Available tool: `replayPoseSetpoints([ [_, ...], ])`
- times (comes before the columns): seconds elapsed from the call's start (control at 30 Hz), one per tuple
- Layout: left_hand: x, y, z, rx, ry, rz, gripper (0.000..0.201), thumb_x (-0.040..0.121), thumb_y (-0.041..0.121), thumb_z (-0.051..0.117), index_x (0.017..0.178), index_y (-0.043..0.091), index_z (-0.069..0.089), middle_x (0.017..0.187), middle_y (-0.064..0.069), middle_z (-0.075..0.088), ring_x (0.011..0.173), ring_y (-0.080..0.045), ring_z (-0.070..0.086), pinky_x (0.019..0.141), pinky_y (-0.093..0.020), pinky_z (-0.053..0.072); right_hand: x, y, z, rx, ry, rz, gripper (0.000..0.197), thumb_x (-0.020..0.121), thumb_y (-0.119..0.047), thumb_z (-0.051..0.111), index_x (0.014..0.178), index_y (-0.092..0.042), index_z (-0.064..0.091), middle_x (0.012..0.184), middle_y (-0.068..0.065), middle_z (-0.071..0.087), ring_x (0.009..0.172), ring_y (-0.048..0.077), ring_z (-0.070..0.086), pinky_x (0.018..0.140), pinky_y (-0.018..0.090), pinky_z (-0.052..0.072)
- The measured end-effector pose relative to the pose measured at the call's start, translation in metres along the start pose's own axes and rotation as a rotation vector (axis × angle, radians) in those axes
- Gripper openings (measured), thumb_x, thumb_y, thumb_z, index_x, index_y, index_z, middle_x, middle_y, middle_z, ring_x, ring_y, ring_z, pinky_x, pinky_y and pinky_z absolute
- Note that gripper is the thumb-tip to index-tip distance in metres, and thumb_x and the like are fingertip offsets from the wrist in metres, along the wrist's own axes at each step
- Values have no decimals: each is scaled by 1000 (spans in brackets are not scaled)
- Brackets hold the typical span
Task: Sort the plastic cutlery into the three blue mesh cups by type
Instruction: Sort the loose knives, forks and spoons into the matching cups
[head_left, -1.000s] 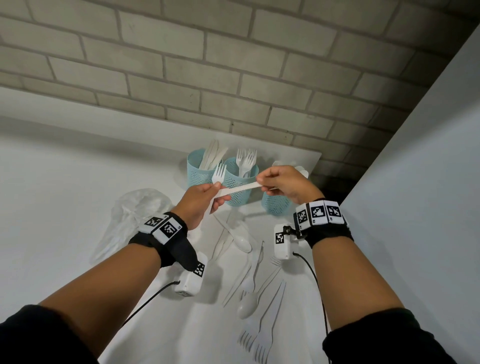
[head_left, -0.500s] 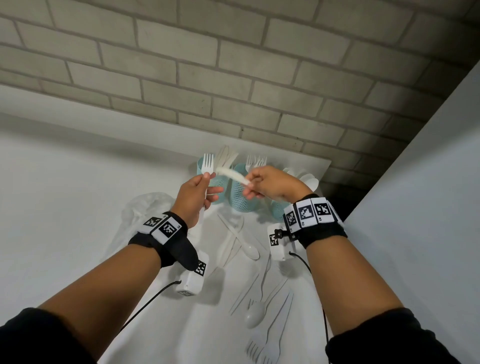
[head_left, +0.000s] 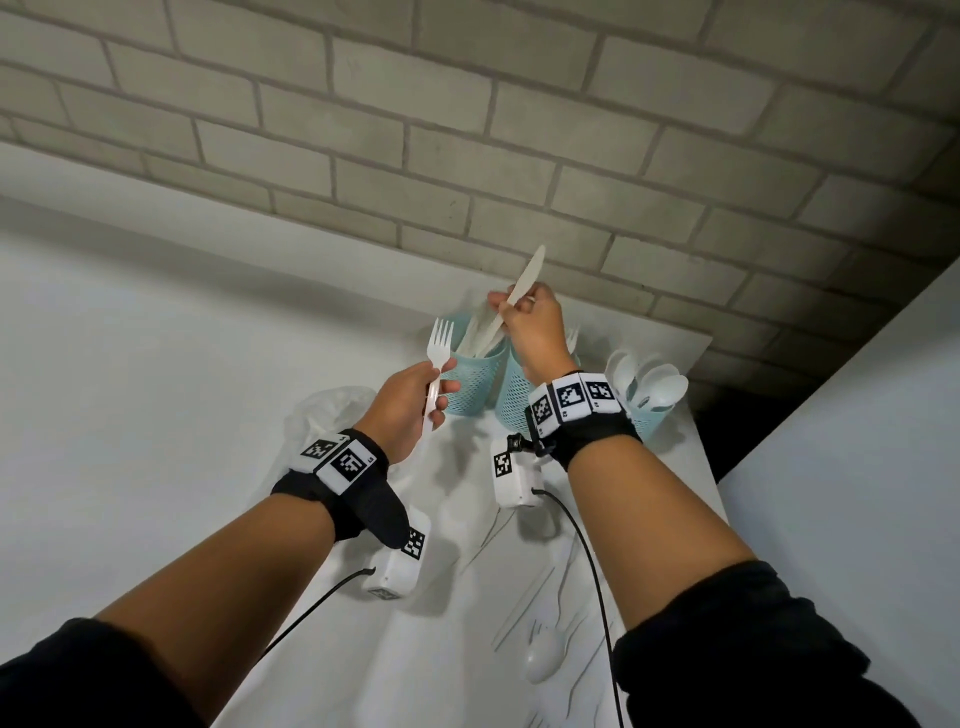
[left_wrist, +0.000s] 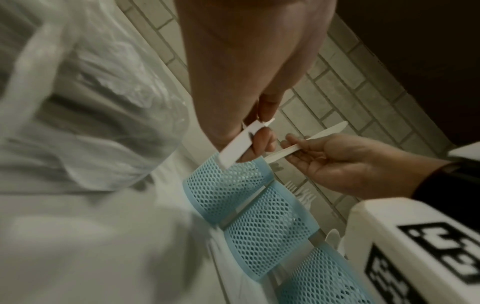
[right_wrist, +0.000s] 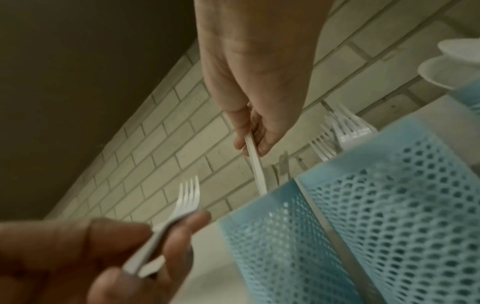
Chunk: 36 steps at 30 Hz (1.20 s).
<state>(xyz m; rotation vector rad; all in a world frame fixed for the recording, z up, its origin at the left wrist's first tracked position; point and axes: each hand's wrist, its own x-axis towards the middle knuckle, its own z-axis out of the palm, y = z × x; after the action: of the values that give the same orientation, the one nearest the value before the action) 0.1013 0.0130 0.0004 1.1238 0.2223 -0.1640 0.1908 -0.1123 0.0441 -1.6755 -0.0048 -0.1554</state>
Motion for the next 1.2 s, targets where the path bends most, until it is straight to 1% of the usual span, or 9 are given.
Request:
replayPoseSetpoints([
  [0.13,-2,-1,-2,7,-26,3,23,99,13,37,97,14,60,77,-1,52,56,-8,42,48,-16,36,1,10,-1,-154,-31,34,29,88,-6,59,115,-10,50,121,13,59,113,27,58,100,44,46],
  [0.27,-2,-1,4,53,-57,46,20,99,13,42,98,14,62,76,0,52,63,-9,46,54,-14,44,-8,-5,-11,-206,-26,-156,38,88,-12,61,124,-10,49,131,9,54,121,16,49,103,27,40],
  [0.47,-3,-4,32,122,-104,113,16,98,18,47,99,12,63,77,0,56,63,-8,51,56,-13,48,-26,-21,-33,-326,-371,-104,24,91,-9,57,115,-6,58,86,-1,62,72,5,60,70,22,55],
  [0.57,-6,-9,40,151,-138,96,16,96,19,50,94,14,65,77,1,60,69,-8,54,64,-14,51,-21,-24,-54,-287,-133,-144,21,93,-3,52,112,-5,59,91,1,62,71,7,61,58,17,53],
  [0.8,-7,-16,34,332,-131,5,11,93,17,55,96,11,64,86,-2,62,74,-9,55,70,-17,47,-4,-19,-94,-107,510,-314,16,94,-10,48,96,-23,58,96,4,64,88,22,63,77,42,57],
  [0.87,-6,-19,33,466,-128,-1,16,93,18,56,103,8,63,94,-5,63,79,-11,55,71,-18,45,-8,-10,-94,-180,538,-312,17,95,-11,48,102,-16,63,98,7,67,91,22,62,84,40,54],
  [0.97,-4,-26,32,883,-166,81,32,91,20,58,119,5,60,119,-10,60,107,-20,56,87,-25,43,-16,9,-92,-420,365,-224,26,96,-11,47,116,-7,62,113,12,66,104,23,61,82,16,40],
  [1.07,-7,-38,32,1503,-263,123,61,84,44,63,136,18,45,142,-8,41,132,-27,36,107,-36,29,-29,13,-91,-459,243,-139,32,94,-6,47,125,-7,57,126,11,60,117,21,56,92,16,37],
  [1.2,-14,-49,36,1798,-458,88,92,76,58,65,147,23,20,155,0,16,142,-26,10,111,-46,20,-45,-3,-106,-501,284,-175,27,91,0,47,112,-5,63,116,10,64,107,21,59,88,18,42],
])
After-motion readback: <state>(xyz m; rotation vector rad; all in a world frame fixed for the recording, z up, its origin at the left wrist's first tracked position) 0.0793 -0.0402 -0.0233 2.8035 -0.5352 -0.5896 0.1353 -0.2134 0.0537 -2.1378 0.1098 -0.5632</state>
